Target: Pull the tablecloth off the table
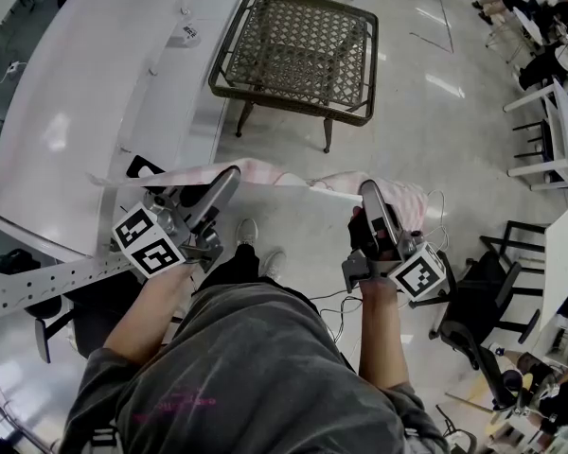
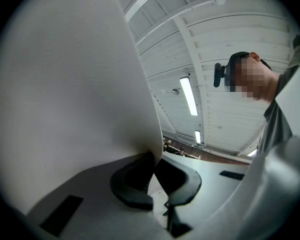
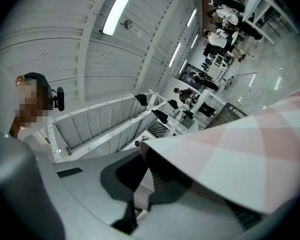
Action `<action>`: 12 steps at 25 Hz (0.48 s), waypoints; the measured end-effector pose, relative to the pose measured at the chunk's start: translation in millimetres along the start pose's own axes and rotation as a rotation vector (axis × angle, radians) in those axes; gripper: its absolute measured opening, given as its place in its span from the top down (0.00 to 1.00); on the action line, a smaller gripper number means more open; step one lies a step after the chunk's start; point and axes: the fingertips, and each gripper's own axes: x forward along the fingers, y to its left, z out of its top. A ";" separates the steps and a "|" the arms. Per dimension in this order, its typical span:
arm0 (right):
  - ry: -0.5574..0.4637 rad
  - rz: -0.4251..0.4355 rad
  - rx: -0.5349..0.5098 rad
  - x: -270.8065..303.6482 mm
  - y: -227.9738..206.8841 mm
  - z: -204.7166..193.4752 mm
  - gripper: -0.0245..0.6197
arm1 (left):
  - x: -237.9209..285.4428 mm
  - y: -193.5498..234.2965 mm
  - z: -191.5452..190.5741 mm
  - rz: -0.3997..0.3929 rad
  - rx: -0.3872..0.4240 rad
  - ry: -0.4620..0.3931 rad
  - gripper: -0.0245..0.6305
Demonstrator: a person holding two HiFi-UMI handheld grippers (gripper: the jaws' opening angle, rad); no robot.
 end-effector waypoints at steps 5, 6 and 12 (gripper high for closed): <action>0.002 -0.005 -0.003 -3.6 -0.9 1.8 0.95 | 1.8 -3.2 -0.1 -0.002 0.004 0.000 0.96; 0.002 -0.004 -0.003 -4.2 -0.8 2.2 0.95 | 2.3 -3.8 -0.5 -0.003 0.006 0.001 0.96; 0.003 -0.017 -0.007 -10.4 -2.6 3.5 0.95 | 3.9 -7.8 -3.5 -0.008 0.007 0.004 0.96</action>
